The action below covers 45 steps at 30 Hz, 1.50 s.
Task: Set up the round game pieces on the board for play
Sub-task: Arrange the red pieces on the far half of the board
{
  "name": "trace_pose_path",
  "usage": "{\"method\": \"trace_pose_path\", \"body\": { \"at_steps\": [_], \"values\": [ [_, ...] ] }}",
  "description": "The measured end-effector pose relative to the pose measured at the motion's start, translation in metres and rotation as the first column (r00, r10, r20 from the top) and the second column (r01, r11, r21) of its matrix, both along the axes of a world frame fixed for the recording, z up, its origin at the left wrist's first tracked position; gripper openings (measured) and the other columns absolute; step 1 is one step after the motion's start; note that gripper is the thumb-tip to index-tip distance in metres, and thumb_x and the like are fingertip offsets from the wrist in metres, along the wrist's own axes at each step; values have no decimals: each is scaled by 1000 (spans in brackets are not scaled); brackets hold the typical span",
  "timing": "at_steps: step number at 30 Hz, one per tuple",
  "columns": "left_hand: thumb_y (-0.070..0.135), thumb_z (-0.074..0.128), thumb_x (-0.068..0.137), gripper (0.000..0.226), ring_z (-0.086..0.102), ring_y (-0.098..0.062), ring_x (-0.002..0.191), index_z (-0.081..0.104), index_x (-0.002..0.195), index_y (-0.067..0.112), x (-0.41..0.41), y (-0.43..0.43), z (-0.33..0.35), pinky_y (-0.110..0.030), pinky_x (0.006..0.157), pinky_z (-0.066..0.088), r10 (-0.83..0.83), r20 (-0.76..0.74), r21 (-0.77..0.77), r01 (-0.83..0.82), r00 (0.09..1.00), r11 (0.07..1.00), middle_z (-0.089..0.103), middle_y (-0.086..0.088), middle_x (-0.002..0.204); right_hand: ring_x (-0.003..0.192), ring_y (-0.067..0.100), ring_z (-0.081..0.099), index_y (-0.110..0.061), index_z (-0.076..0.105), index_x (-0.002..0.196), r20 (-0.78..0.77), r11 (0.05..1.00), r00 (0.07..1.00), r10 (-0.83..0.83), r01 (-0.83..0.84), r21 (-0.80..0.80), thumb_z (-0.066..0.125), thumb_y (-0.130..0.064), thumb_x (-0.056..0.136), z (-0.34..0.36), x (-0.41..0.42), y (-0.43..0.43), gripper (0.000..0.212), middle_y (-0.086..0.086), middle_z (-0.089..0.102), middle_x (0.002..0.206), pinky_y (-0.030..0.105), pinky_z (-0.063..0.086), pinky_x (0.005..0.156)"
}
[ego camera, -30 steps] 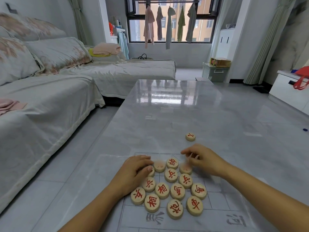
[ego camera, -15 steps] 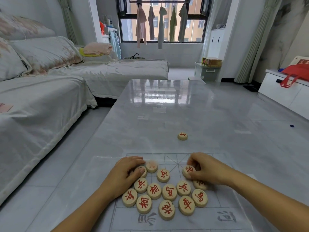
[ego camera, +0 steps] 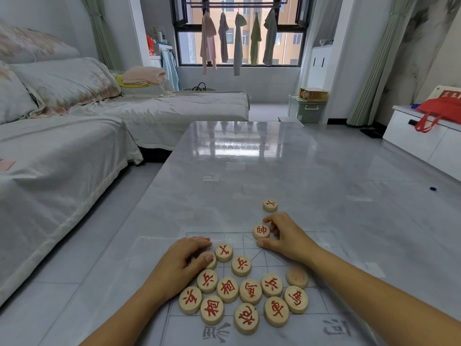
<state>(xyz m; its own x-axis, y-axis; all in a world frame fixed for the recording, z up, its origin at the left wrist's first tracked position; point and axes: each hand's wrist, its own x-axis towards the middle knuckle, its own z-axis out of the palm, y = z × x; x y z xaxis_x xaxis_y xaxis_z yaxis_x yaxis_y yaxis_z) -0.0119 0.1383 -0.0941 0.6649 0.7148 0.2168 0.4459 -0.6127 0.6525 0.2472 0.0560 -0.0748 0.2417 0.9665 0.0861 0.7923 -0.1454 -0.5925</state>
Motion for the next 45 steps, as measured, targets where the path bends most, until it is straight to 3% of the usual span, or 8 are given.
{"method": "trace_pose_path", "body": {
  "at_steps": [13,17,22,26,28,33,36,45],
  "values": [
    [36,55,89,35,47,-2,118,56,123,26,1,-2,4,-22,101,37,14,-24,3,-14,1000,1000,55,12,129,92,12,46,-15,54,113,21,999,1000,12,-13,45,67,-32,82,-7,2,-1,38,1,46,106,17,36,79],
    [35,55,89,35,46,-1,117,56,123,26,1,-2,4,-20,100,36,14,-31,5,-14,999,1000,55,11,130,91,10,45,-15,54,114,18,999,1000,12,-12,46,68,-32,82,-9,3,0,39,1,46,107,11,35,71],
    [34,55,89,36,48,-2,116,55,124,26,2,-3,7,-21,99,38,14,-29,-20,-14,999,1000,55,10,128,93,11,49,-14,51,120,-167,1000,986,-17,19,11,67,-27,83,8,10,-8,42,3,49,110,11,41,73],
    [31,57,89,35,51,-2,110,55,123,28,3,-3,10,-12,88,39,8,-16,-91,-9,1000,996,57,9,125,83,5,52,-26,60,102,-188,1000,982,0,0,-1,61,-20,88,29,26,-41,16,0,56,101,11,45,70],
    [30,57,89,34,53,-3,107,54,123,29,5,-2,15,-11,84,41,9,-11,-181,-11,1000,983,57,8,122,81,6,54,-34,60,98,-219,992,973,71,-92,-86,60,-17,87,36,29,-64,20,-3,59,94,11,46,71],
    [37,62,85,46,50,-19,112,50,128,28,28,0,36,-37,100,41,13,-293,-87,-40,956,995,53,0,119,89,3,50,-41,49,122,-34,923,963,269,-267,-277,62,-24,86,27,19,-92,42,-10,46,109,10,43,77],
    [41,64,81,50,46,-20,118,49,128,31,47,-6,41,-40,102,38,34,-451,-11,-43,892,999,48,2,128,87,1,48,-39,48,124,42,916,952,304,-280,-288,60,-24,87,25,16,-91,42,-12,41,108,7,40,76],
    [32,70,78,44,50,-15,107,55,119,30,48,-2,41,-35,99,41,-18,-415,-126,-38,910,991,49,5,114,97,4,51,-48,47,109,71,934,978,195,-163,-319,63,-30,84,28,37,-103,34,-11,45,111,17,45,84]
  ]
}}
